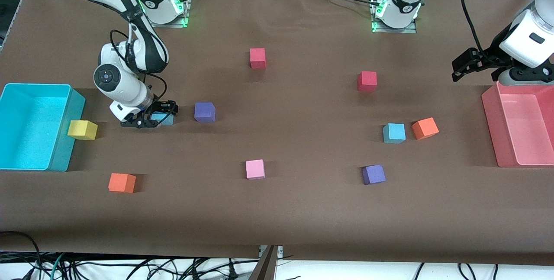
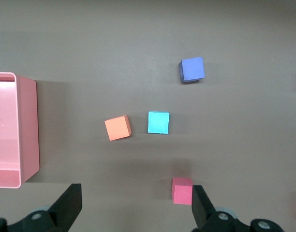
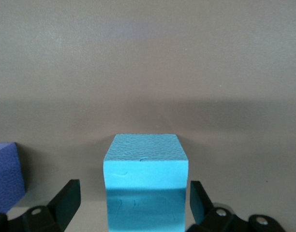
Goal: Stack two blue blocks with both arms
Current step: 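Reach the right gripper down and grasp the light blue cube, then lift the light blue cube and carry it toward the table middle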
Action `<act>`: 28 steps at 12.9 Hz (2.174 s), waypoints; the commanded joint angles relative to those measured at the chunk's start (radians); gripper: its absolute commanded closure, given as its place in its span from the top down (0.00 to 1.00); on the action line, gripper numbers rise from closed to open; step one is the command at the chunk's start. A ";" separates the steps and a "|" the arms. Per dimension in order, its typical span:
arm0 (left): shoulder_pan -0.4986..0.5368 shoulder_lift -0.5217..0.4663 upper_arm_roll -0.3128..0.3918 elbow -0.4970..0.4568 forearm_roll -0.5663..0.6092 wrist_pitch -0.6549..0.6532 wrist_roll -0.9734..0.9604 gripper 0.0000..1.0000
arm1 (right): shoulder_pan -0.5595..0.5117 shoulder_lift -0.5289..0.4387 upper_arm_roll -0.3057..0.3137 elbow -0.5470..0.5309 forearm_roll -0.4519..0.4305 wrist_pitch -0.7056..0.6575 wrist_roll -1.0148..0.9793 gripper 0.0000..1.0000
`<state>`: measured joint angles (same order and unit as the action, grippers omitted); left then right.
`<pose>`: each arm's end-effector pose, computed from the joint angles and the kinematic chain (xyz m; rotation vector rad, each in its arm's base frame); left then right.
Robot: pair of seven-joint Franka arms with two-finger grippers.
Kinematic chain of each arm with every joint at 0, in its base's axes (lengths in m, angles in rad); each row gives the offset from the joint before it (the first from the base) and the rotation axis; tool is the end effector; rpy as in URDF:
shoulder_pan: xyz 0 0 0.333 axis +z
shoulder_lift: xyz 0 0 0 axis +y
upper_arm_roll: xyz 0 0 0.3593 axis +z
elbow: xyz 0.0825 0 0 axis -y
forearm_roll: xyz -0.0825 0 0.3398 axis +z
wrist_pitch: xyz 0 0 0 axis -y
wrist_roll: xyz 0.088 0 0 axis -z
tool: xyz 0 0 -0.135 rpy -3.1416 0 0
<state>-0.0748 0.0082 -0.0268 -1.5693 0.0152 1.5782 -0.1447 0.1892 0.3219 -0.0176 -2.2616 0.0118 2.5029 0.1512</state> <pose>0.5114 -0.0500 0.6369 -3.1261 -0.0672 -0.0040 0.5111 0.0888 0.2616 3.1272 0.0177 -0.1246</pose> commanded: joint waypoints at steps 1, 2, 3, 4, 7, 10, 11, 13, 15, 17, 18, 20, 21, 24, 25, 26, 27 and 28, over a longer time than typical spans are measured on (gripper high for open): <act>0.006 -0.021 -0.005 -0.020 0.026 0.003 0.011 1.00 | -0.005 0.002 0.002 -0.013 0.011 0.017 -0.035 1.00; 0.006 -0.021 -0.005 -0.020 0.026 0.003 0.011 1.00 | -0.004 0.005 0.004 -0.013 0.011 0.019 -0.035 1.00; 0.006 -0.021 -0.005 -0.020 0.026 0.003 0.013 1.00 | -0.005 0.011 0.002 -0.013 0.011 0.025 -0.035 0.98; 0.006 -0.021 -0.005 -0.020 0.026 0.003 0.011 1.00 | -0.004 0.015 0.002 -0.013 0.011 0.025 -0.035 0.91; 0.006 -0.021 -0.005 -0.020 0.026 0.003 0.011 1.00 | -0.005 0.016 0.004 -0.013 0.011 0.011 -0.038 0.00; 0.006 -0.021 -0.005 -0.021 0.026 0.003 0.011 1.00 | -0.004 0.014 0.002 -0.010 0.010 0.010 -0.039 0.00; 0.006 -0.022 -0.005 -0.021 0.026 0.003 0.011 1.00 | -0.004 0.005 0.004 0.002 0.010 0.008 -0.045 0.00; 0.006 -0.022 -0.005 -0.021 0.026 0.003 0.011 1.00 | -0.002 -0.006 0.022 0.066 0.008 -0.088 -0.033 0.00; 0.006 -0.022 -0.005 -0.023 0.026 0.003 0.011 1.00 | 0.000 -0.004 0.077 0.160 0.010 -0.206 0.039 0.00; 0.007 -0.022 -0.005 -0.023 0.026 0.003 0.011 1.00 | 0.044 0.008 0.113 0.258 0.010 -0.269 0.111 0.00; 0.007 -0.022 -0.005 -0.023 0.026 0.003 0.011 1.00 | 0.076 0.018 0.113 0.304 0.010 -0.297 0.142 0.00; 0.007 -0.022 -0.005 -0.023 0.026 0.003 0.011 1.00 | 0.157 0.061 0.113 0.390 0.007 -0.349 0.201 0.00; 0.007 -0.022 -0.005 -0.024 0.026 0.003 0.011 1.00 | 0.209 0.086 0.113 0.425 0.007 -0.351 0.253 0.00; 0.007 -0.022 -0.005 -0.026 0.028 0.003 0.011 1.00 | 0.321 0.166 0.113 0.511 0.007 -0.351 0.347 0.00; 0.007 -0.022 -0.005 -0.026 0.026 0.005 0.011 1.00 | 0.350 0.187 0.113 0.528 0.008 -0.352 0.375 0.00; 0.007 -0.022 -0.005 -0.026 0.026 0.003 0.011 1.00 | 0.377 0.210 0.113 0.548 0.008 -0.357 0.401 0.00; 0.007 -0.022 -0.005 -0.026 0.026 0.003 0.011 1.00 | 0.403 0.232 0.113 0.571 0.010 -0.366 0.409 0.00; 0.007 -0.021 -0.005 -0.026 0.026 0.005 0.011 1.00 | 0.420 0.256 0.113 0.599 0.010 -0.368 0.421 0.00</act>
<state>-0.0736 0.0083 -0.0264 -1.5728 0.0152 1.5782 -0.1447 0.5791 0.5221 0.1027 -1.7466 0.0121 2.1722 0.5496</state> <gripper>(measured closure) 0.000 0.463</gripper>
